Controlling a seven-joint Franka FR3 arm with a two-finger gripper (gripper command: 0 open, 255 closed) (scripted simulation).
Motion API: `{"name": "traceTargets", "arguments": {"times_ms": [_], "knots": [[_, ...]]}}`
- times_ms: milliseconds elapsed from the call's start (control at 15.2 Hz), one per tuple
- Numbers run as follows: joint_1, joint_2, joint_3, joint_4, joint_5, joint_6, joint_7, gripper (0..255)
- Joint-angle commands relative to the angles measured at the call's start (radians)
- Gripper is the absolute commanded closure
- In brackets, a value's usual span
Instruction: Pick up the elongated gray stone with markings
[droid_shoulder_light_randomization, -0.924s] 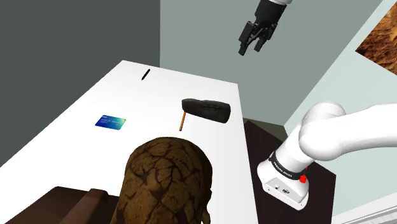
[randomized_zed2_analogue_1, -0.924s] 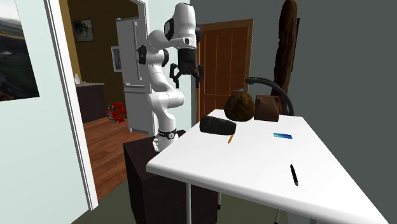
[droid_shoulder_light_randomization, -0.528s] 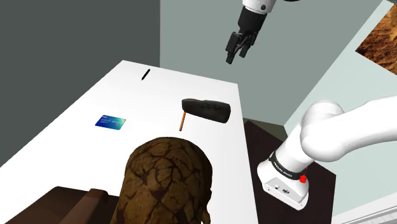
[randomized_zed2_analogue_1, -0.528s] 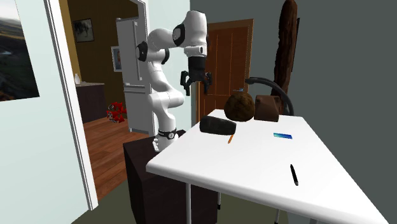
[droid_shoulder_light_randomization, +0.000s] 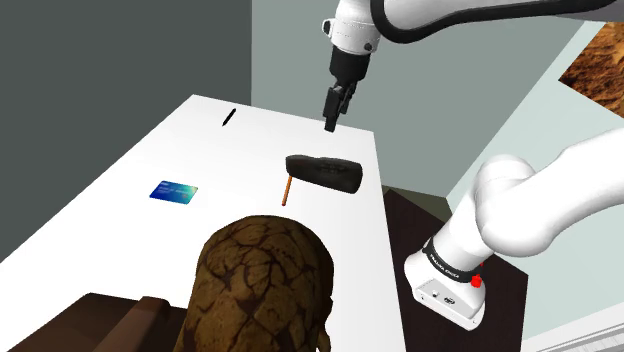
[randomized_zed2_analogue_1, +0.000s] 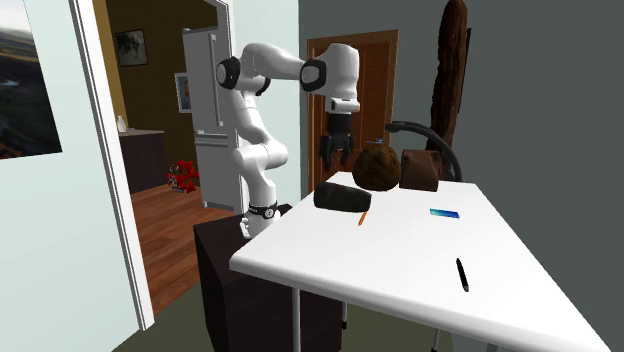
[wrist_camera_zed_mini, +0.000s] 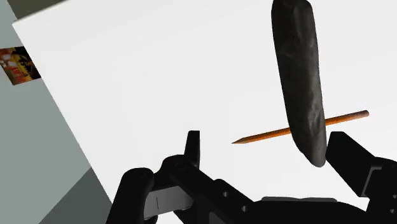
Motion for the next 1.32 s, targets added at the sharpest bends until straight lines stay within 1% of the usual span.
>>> {"name": "traceTargets", "arguments": {"times_ms": [0,330,396,858,990,1056,1254], "knots": [[0.032,0.052,0.016,0.001,0.006,0.029,-0.040,0],[0.105,0.164,0.060,0.000,0.016,0.091,-0.135,0],[0.106,0.166,0.061,0.000,0.016,0.092,-0.137,0],[0.105,0.207,0.063,-0.069,0.013,0.201,-0.130,0],[0.105,0.206,0.063,-0.069,0.013,0.201,-0.130,0],[0.105,0.206,0.064,-0.069,0.013,0.200,-0.129,255],[0.105,0.205,0.064,-0.069,0.013,0.199,-0.129,255]]}}
